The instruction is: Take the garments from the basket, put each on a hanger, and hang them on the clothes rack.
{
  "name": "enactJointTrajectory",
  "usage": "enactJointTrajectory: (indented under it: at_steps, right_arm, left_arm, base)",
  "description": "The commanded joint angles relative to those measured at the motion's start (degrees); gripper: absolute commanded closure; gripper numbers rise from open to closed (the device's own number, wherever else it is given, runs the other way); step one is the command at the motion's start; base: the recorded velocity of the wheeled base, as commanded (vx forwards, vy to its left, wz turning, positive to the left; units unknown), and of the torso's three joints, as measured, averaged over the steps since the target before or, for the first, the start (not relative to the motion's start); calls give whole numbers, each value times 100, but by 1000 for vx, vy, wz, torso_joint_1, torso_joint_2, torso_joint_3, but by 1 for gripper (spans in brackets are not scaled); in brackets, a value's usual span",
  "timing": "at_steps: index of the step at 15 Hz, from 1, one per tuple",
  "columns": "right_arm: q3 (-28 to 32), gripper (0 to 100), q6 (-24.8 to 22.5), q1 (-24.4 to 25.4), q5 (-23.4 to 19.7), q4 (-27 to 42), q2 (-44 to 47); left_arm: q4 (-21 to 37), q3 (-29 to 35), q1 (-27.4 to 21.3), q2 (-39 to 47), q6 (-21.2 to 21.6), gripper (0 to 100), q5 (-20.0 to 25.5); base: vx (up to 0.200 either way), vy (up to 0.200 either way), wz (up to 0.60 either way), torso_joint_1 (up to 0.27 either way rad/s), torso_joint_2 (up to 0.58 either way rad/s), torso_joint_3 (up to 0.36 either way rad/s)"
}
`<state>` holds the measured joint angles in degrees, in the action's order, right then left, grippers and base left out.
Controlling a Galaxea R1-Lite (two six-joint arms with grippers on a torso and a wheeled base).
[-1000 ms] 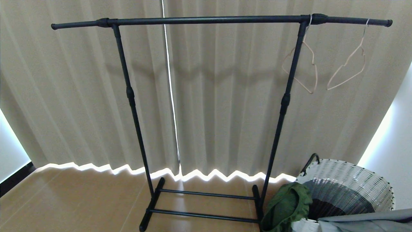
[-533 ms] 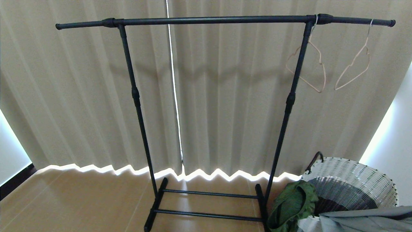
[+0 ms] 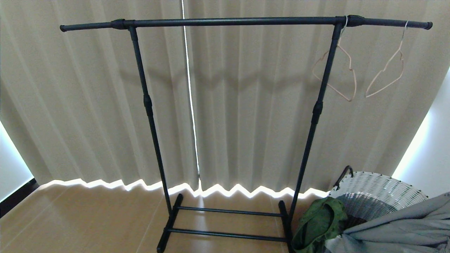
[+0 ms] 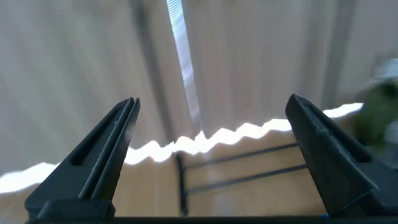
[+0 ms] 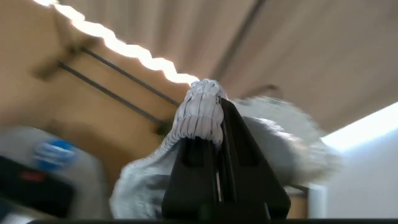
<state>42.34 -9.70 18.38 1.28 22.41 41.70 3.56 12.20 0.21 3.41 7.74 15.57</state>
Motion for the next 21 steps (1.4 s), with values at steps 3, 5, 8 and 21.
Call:
enactJointTrajectory:
  at_steps: [3, 5, 8, 21]
  right_arm:
    - [398, 100, 672, 974, 13, -219, 839]
    - [433, 100, 672, 983, 13, -474, 998]
    - [442, 100, 663, 992, 13, -852, 1156]
    - [521, 100, 689, 1001, -524, -1775, 1121]
  left_arm:
    - [-48, 1390, -232, 2770, 105, 0, 482]
    - [-593, 1583, -1119, 3913, 26, 0, 491]
    - [-1542, 1610, -2534, 5257, -124, 0, -221]
    - [-3652, 3403, -6938, 10408, -2699, 0, -2954]
  base:
    - [0, 0, 0, 0, 0, 0]
    - [0, 0, 0, 0, 0, 0]
    - [0, 0, 0, 0, 0, 0]
    - [0, 0, 0, 0, 0, 0]
